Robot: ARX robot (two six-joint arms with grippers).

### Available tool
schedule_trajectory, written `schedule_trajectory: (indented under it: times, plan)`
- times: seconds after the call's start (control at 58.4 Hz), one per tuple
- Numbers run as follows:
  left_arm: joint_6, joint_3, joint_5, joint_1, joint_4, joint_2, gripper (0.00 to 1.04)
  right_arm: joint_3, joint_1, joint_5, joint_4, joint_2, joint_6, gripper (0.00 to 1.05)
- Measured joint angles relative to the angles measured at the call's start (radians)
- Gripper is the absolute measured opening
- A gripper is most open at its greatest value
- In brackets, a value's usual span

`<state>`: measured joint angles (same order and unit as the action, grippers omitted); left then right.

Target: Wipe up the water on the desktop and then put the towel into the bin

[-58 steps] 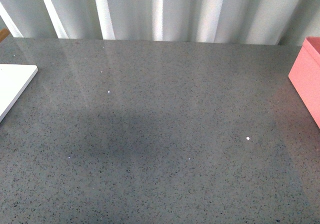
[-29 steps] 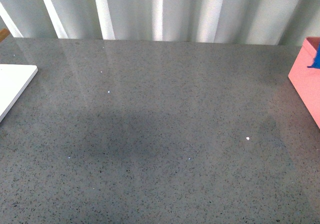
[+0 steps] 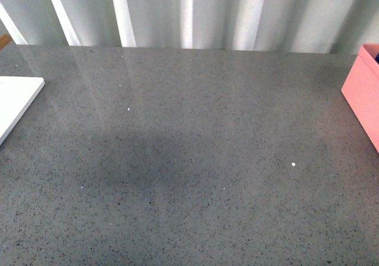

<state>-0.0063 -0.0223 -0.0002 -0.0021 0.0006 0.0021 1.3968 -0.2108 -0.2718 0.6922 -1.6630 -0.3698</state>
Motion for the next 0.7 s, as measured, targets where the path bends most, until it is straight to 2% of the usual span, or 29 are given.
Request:
schedule_trajectory:
  times: [0.24,0.274,0.308,0.343,0.36,0.394,0.411,0.462,0.548,0.702]
  plan:
    - [0.0,0.0,0.0,0.0,0.0,0.0,0.98,-0.01,-0.003,0.017,-0.028,0.003,0.01,0.97]
    - [0.0,0.0,0.0,0.0,0.0,0.0,0.98,-0.08,-0.013,0.124,-0.181,0.031,0.058,0.92]
    - [0.0,0.0,0.0,0.0,0.0,0.0,0.98,-0.198,-0.018,0.28,-0.421,0.076,0.134,0.85]
    - [0.0,0.0,-0.004,0.0,0.0,0.0,0.98,-0.298,-0.018,0.37,-0.596,0.111,0.188,0.8]
    - [0.0,0.0,-0.003,0.0,0.0,0.0,0.98,-0.332,-0.017,0.39,-0.654,0.124,0.196,0.78]
    - [0.0,0.0,0.0,0.0,0.0,0.0,0.98,-0.457,-0.01,0.446,-0.884,0.167,0.249,0.71]
    - [0.0,0.0,0.0,0.0,0.0,0.0,0.98,-0.517,-0.003,0.458,-1.001,0.188,0.273,0.67]
    - [0.0,0.0,0.0,0.0,0.0,0.0,0.98,-0.631,0.013,0.46,-1.216,0.233,0.304,0.58]
    - [0.0,0.0,0.0,0.0,0.0,0.0,0.98,-0.763,0.037,0.447,-1.407,0.306,0.33,0.44]
    - [0.0,0.0,0.0,0.0,0.0,-0.001,0.98,-0.921,0.072,0.417,-1.487,0.4,0.346,0.19]
